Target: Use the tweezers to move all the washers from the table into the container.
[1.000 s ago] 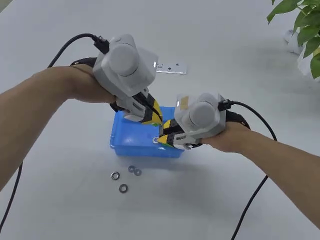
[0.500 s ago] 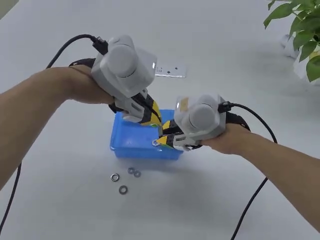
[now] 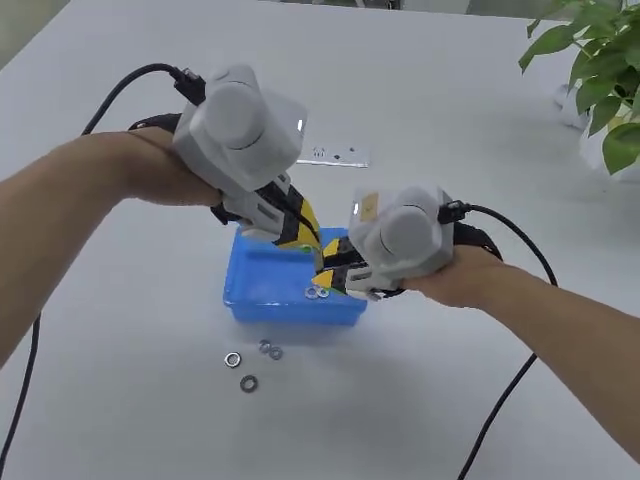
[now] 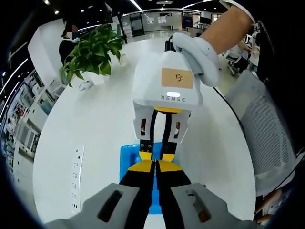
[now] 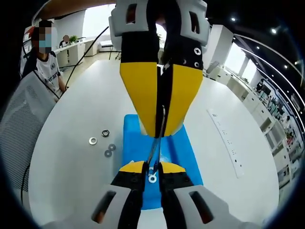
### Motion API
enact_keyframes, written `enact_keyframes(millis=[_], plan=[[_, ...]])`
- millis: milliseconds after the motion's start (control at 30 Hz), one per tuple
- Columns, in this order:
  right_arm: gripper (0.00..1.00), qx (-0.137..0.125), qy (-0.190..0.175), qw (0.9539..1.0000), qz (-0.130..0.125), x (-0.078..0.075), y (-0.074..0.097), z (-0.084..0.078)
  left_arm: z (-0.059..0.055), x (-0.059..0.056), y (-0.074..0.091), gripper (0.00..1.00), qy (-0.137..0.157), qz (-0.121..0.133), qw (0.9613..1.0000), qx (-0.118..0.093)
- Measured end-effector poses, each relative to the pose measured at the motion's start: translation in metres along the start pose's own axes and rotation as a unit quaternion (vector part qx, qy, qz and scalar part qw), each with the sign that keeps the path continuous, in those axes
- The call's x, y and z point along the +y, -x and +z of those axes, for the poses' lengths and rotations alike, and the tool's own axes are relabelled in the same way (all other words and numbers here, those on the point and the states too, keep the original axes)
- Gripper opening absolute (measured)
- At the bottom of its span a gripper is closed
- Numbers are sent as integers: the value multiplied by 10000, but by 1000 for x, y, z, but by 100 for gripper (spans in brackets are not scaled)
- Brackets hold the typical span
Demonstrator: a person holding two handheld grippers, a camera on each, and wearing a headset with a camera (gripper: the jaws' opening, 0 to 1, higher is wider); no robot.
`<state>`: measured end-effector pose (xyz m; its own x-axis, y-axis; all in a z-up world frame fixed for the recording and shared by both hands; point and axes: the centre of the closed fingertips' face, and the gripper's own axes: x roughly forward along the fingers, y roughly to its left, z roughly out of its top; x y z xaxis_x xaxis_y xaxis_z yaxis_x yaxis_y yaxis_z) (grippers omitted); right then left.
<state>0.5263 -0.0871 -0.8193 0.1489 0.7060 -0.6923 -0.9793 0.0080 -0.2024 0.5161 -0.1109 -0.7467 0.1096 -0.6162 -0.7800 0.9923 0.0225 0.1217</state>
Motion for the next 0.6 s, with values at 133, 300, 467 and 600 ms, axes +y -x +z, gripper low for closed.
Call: enact_keyframes(millis=[133,300,467,600], plan=[[12,-29,47,10000,-19,3,5,5,4,-4,6,5,-26,40,10000,12],[12,-60,97,9999,-41,7,9,12,8,-9,13,5,-38,74,10000,27],[13,-76,161,9998,-20,15,11,20,8,-15,19,5,-34,84,9999,67],[13,-89,178,9998,3,20,12,24,6,-22,23,5,-12,82,9999,109]])
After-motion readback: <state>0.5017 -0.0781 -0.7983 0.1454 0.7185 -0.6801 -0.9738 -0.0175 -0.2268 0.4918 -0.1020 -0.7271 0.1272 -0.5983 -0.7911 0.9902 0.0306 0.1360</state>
